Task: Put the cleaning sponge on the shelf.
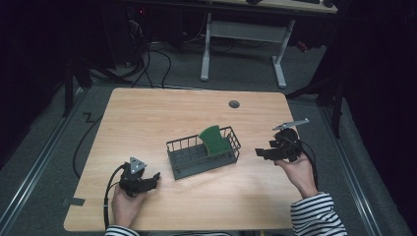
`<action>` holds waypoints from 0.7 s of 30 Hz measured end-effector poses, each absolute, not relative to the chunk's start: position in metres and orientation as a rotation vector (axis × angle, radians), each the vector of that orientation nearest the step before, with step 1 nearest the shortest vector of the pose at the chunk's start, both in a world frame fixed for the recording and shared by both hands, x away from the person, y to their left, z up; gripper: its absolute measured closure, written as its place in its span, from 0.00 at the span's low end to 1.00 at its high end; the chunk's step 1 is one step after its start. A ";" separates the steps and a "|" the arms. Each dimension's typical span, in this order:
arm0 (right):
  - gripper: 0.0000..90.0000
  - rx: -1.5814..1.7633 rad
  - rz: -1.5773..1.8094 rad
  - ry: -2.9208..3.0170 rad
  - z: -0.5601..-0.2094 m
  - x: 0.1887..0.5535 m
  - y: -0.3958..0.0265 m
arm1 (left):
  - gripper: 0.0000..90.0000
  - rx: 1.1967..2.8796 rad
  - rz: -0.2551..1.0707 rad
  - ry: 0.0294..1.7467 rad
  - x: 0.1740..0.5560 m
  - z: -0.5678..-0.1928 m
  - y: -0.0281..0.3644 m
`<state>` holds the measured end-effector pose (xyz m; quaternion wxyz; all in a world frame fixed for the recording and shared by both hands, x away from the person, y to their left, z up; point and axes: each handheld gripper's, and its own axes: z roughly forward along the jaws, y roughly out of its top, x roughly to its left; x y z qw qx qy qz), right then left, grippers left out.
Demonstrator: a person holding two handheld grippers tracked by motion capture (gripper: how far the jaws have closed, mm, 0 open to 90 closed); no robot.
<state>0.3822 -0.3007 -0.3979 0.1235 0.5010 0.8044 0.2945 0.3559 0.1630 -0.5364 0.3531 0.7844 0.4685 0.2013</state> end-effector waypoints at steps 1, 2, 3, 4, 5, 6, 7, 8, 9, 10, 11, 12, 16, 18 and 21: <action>0.35 1.468 0.867 2.340 -0.398 0.381 -0.303 | 0.31 2.029 0.521 1.212 0.356 -0.536 0.163; 0.35 1.470 0.874 2.330 -0.400 0.378 -0.306 | 0.31 2.029 0.521 1.211 0.356 -0.536 0.163; 0.35 1.477 0.873 2.326 -0.400 0.377 -0.307 | 0.31 2.029 0.521 1.211 0.356 -0.536 0.163; 0.36 1.482 0.869 2.318 -0.401 0.375 -0.309 | 0.31 2.029 0.521 1.211 0.356 -0.536 0.163; 0.36 1.483 0.879 2.309 -0.402 0.373 -0.312 | 0.31 2.029 0.521 1.211 0.356 -0.536 0.163; 0.36 1.491 0.885 2.303 -0.403 0.371 -0.314 | 0.31 2.029 0.521 1.211 0.356 -0.536 0.163; 0.36 1.491 0.889 2.299 -0.404 0.369 -0.316 | 0.31 2.029 0.521 1.211 0.356 -0.536 0.163; 0.36 1.500 0.891 2.292 -0.406 0.366 -0.318 | 0.31 2.029 0.521 1.211 0.356 -0.536 0.163; 0.36 1.504 0.891 2.290 -0.408 0.365 -0.320 | 0.31 2.029 0.521 1.211 0.356 -0.536 0.163; 0.37 1.508 0.893 2.286 -0.410 0.364 -0.322 | 0.31 2.029 0.521 1.211 0.356 -0.536 0.163; 0.37 1.512 0.896 2.283 -0.412 0.362 -0.324 | 0.31 2.029 0.521 1.211 0.356 -0.536 0.163; 0.37 1.516 0.901 2.279 -0.415 0.360 -0.326 | 0.31 2.029 0.522 1.211 0.356 -0.536 0.163; 0.37 1.540 0.920 2.264 -0.425 0.353 -0.332 | 0.31 2.030 0.523 1.211 0.356 -0.536 0.163; 0.37 1.550 0.931 2.259 -0.430 0.349 -0.334 | 0.31 2.030 0.522 1.212 0.356 -0.536 0.163; 0.38 1.561 0.941 2.253 -0.441 0.344 -0.336 | 0.31 2.029 0.522 1.212 0.356 -0.536 0.163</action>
